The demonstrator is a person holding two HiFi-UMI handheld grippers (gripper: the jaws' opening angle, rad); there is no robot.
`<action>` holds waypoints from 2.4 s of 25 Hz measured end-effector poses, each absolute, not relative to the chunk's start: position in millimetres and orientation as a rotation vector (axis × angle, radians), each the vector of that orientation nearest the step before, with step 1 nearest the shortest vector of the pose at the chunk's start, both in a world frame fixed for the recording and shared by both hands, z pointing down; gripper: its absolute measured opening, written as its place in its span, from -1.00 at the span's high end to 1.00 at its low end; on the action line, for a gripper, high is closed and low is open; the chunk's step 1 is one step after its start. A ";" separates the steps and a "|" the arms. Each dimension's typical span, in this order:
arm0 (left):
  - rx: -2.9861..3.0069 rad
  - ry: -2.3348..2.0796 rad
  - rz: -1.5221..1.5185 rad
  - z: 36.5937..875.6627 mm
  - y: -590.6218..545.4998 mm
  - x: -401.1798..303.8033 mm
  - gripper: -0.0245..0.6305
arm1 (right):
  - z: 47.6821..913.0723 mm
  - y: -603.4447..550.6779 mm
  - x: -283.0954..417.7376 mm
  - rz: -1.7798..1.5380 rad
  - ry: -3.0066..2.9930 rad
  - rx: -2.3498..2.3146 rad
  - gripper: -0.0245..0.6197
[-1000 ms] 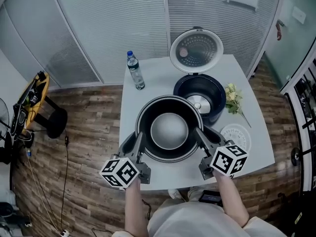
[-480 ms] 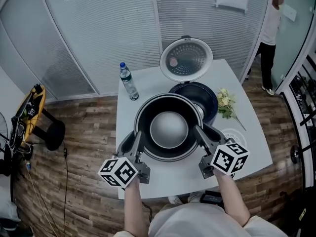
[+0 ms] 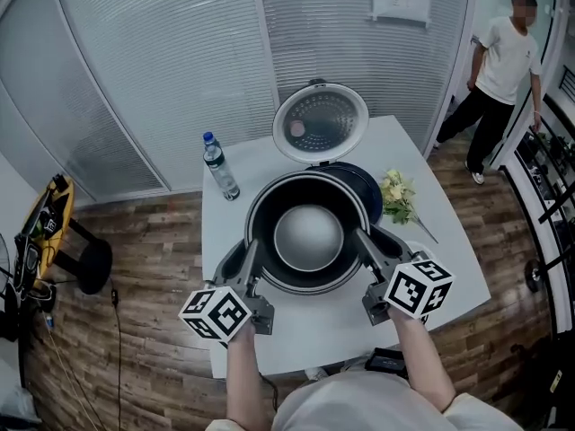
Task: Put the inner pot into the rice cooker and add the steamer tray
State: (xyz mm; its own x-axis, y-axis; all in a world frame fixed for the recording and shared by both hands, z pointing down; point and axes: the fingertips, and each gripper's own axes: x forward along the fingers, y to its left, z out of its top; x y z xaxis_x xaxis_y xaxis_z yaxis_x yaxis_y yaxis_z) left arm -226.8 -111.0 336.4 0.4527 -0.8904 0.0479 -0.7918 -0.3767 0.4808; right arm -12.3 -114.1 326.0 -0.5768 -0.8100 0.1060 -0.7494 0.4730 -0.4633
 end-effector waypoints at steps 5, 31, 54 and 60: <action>2.287 -1.386 -0.310 333.6 -128.5 -210.0 0.68 | 322.1 -127.8 4.2 -0.697 2.567 -1.394 0.61; 2.252 -1.395 -0.336 332.6 -233.7 -166.1 0.68 | 313.8 -237.4 48.7 -0.691 2.568 -1.363 0.62; 2.135 -1.388 -0.109 425.1 -285.6 -136.4 0.67 | 408.1 -283.1 76.8 -0.931 2.583 -1.464 0.62; 2.104 -1.413 0.000 446.4 -288.1 -136.5 0.68 | 431.1 -287.4 74.8 -0.974 2.633 -1.487 0.60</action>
State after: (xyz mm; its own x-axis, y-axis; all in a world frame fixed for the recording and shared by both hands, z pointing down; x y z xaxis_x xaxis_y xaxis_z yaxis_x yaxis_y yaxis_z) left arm -136.5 -288.1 446.4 0.4341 -0.8427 0.3186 -0.8428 -0.2551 0.4739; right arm 74.8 -287.4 431.1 -0.5616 -0.7646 0.3163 -0.7863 0.3741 -0.4917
